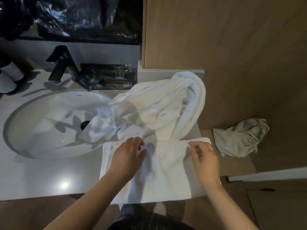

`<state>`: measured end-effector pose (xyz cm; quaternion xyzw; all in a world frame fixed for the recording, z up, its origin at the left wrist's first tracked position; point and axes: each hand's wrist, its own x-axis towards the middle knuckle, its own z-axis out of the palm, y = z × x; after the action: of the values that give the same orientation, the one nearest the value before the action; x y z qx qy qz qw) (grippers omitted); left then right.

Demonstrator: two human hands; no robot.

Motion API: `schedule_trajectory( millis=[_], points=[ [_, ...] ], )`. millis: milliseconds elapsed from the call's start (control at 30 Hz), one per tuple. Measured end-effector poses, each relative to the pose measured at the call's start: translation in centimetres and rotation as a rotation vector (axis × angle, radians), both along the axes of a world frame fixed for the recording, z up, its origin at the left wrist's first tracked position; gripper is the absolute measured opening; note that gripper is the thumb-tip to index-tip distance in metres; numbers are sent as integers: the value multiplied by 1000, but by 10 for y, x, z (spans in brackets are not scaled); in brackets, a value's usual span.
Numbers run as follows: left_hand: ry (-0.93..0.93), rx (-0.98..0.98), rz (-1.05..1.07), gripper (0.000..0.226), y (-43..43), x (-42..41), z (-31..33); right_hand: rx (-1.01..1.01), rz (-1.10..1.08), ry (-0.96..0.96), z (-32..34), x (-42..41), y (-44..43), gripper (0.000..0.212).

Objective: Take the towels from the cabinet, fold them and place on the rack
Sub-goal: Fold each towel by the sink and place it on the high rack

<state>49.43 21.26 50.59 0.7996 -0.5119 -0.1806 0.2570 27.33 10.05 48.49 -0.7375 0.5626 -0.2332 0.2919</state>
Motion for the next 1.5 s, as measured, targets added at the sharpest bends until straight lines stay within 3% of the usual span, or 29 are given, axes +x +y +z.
schedule_trajectory(
  millis=[300,400,500,700,867,1067,1267,1500],
  points=[
    [-66,-100,-392,25,-62,-59,19,149,-318,81,-28,-73,17,32],
    [-77,-63,-475,26,-79,-78,20,333,-368,78,-38,-86,19,48],
    [-92,-21,-523,27,-87,-90,14,490,-377,-4,-43,-96,20,46],
    [-80,33,-496,39,-86,-90,0,494,-412,-292,-21,-102,23,7],
    [-5,-28,-458,28,-76,-83,10,540,-209,-433,27,-95,10,26],
    [143,-72,-344,16,-51,-63,37,624,71,-491,70,-58,-18,21],
    [310,-90,-260,14,-21,-42,51,681,-78,-618,84,-1,-33,14],
    [309,-104,-114,40,-15,-50,64,770,-124,-588,96,41,-43,12]
  ],
)
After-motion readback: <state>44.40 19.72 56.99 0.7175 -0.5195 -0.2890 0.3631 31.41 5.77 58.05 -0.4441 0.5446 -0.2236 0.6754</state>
